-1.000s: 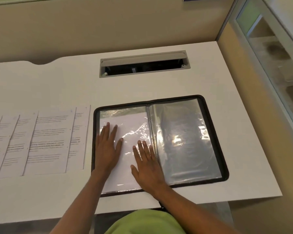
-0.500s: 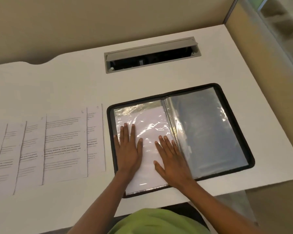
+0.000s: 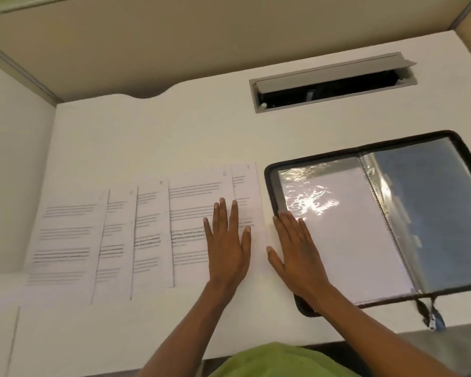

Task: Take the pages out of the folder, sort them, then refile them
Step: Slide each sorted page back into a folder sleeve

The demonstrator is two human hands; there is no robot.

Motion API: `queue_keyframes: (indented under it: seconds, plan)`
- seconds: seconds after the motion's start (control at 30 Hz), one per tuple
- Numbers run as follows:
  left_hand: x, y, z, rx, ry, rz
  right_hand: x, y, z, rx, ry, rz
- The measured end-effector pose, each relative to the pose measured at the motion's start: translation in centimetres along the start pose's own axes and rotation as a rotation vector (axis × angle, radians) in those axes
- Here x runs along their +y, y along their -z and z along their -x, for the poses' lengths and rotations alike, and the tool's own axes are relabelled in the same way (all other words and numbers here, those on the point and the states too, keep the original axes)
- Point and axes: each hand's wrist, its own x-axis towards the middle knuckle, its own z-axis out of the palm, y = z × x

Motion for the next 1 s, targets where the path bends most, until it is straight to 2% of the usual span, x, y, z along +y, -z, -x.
queue_keyframes:
  seconds: [0.13,0.4,0.53,0.6,0.67,0.77,0.87,1.0]
  plan:
    - [-6.5,4.4,-0.1,0.080,0.049,0.046,-7.2,-3.2,-2.7,-0.019,0.061,-0.043]
    - [-20.6,13.2,0.8,0.191,0.177,0.032,-22.3,-8.7,-6.7,-0.088,0.295,-0.035]
    - [-26.9,16.4,1.2,0.189,0.302,0.058,-28.0,-10.1,-8.3,-0.216,0.335,-0.155]
    - [-29.6,17.9,1.2,0.208,0.388,0.091,-30.2,-11.0,-9.1,-0.309,0.260,-0.305]
    - [-32.3,19.2,1.1,0.233,0.458,0.112,-32.1,-11.7,-10.2,-0.384,0.087,-0.561]
    - [-35.8,20.8,0.9,0.231,0.514,0.101,-34.7,-12.5,-12.3,-0.374,-0.213,-0.850]
    - [-38.0,20.9,0.7,0.193,0.530,0.101,-36.6,-12.9,-14.6,-0.379,-0.388,-0.978]
    - [-39.3,19.6,0.7,0.169,0.559,0.085,-37.8,-13.7,-16.0,-0.379,-0.479,-0.985]
